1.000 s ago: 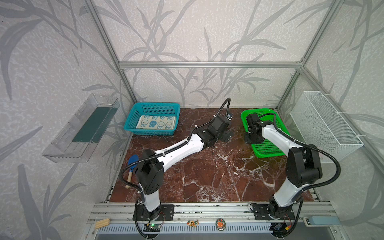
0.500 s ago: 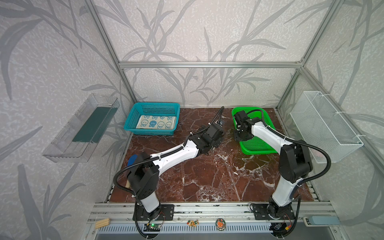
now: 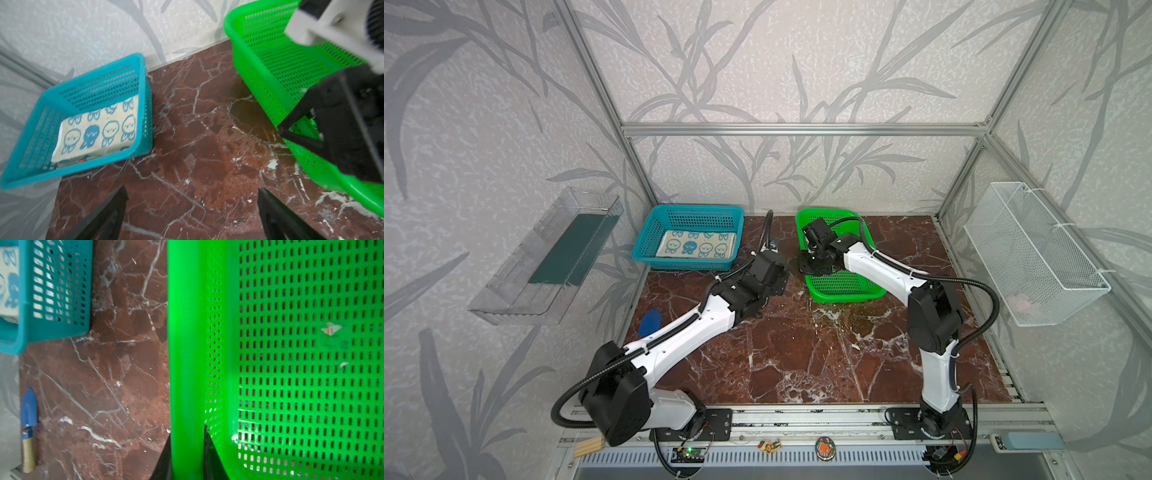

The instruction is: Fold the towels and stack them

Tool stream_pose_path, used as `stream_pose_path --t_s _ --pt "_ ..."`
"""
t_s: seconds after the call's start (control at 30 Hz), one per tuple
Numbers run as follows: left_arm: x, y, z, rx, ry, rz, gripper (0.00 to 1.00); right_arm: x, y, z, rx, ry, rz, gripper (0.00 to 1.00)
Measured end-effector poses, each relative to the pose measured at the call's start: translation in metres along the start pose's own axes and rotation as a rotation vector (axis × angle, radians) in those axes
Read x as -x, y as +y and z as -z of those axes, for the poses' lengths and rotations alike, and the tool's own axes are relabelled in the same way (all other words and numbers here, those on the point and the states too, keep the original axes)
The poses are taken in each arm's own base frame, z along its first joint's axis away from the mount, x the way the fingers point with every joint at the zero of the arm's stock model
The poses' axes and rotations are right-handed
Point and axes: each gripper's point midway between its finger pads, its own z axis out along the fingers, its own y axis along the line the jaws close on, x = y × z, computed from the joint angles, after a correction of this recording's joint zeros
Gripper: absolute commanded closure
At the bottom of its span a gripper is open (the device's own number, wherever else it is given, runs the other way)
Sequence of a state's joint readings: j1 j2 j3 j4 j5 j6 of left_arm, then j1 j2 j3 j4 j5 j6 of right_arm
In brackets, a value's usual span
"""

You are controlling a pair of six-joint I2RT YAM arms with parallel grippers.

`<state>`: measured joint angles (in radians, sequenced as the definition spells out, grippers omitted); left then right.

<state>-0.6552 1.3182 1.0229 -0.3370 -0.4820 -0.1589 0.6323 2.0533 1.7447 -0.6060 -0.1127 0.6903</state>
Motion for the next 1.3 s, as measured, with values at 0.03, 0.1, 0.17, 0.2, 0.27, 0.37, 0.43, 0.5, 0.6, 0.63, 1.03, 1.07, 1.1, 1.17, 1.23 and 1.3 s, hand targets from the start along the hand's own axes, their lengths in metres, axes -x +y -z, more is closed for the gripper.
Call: stream_pose_path --t_s 0.03,0.1,0.17,0.2,0.27,0.37,0.43,0.5,0.6,0.63,1.03,1.07,1.1,1.17,1.23,1.3 --pt "-0.002 0.008 0.002 0.008 -0.002 0.027 0.01 0.004 0.006 -0.003 0.012 -0.006 -0.018 0.99" --pt "-0.004 0.019 0.006 0.023 -0.007 0.065 0.01 0.014 0.016 -0.009 0.031 -0.021 -0.049 0.98" --pt "-0.003 0.021 0.008 0.022 -0.012 0.081 0.01 0.023 0.028 -0.016 0.051 -0.033 -0.062 0.95" --pt "-0.003 0.021 0.008 0.022 -0.012 0.086 0.01 0.025 0.032 -0.019 0.059 -0.036 -0.062 0.93" --pt "-0.004 0.020 0.007 0.021 -0.008 0.093 0.01 0.023 0.040 -0.024 0.066 -0.033 -0.055 0.90" --pt "-0.005 0.020 0.006 0.016 -0.004 0.107 0.01 0.018 0.049 -0.027 0.079 -0.025 -0.041 0.80" --pt "-0.005 0.019 0.006 0.014 -0.002 0.115 0.01 0.016 0.053 -0.026 0.091 -0.019 -0.036 0.70" --pt "-0.006 0.019 0.005 0.013 0.002 0.119 0.01 0.013 0.059 -0.027 0.120 0.002 -0.049 0.66" --pt "-0.008 0.018 0.003 0.014 0.006 0.122 0.01 0.004 0.063 -0.036 0.157 0.045 -0.074 0.54" --pt "-0.008 0.018 0.003 0.015 0.008 0.123 0.01 0.000 0.063 -0.039 0.163 0.060 -0.077 0.52" --pt "-0.015 0.026 0.001 0.054 0.015 0.110 0.01 -0.005 0.065 -0.041 0.179 0.083 -0.042 0.03" --pt "-0.014 0.028 0.002 0.062 0.011 0.105 0.01 -0.003 0.065 -0.037 0.173 0.074 -0.025 0.01" --pt "-0.013 0.030 0.002 0.070 0.006 0.102 0.01 -0.001 0.065 -0.032 0.167 0.063 -0.011 0.01" --pt "-0.011 0.037 0.003 0.094 -0.003 0.101 0.01 0.007 0.064 -0.013 0.157 0.028 0.027 0.01" --pt "-0.010 0.048 0.001 0.124 -0.005 0.113 0.01 0.018 0.066 0.013 0.155 -0.022 0.072 0.01" --pt "-0.010 0.063 -0.002 0.166 -0.005 0.137 0.01 0.032 0.064 0.046 0.153 -0.092 0.115 0.01"
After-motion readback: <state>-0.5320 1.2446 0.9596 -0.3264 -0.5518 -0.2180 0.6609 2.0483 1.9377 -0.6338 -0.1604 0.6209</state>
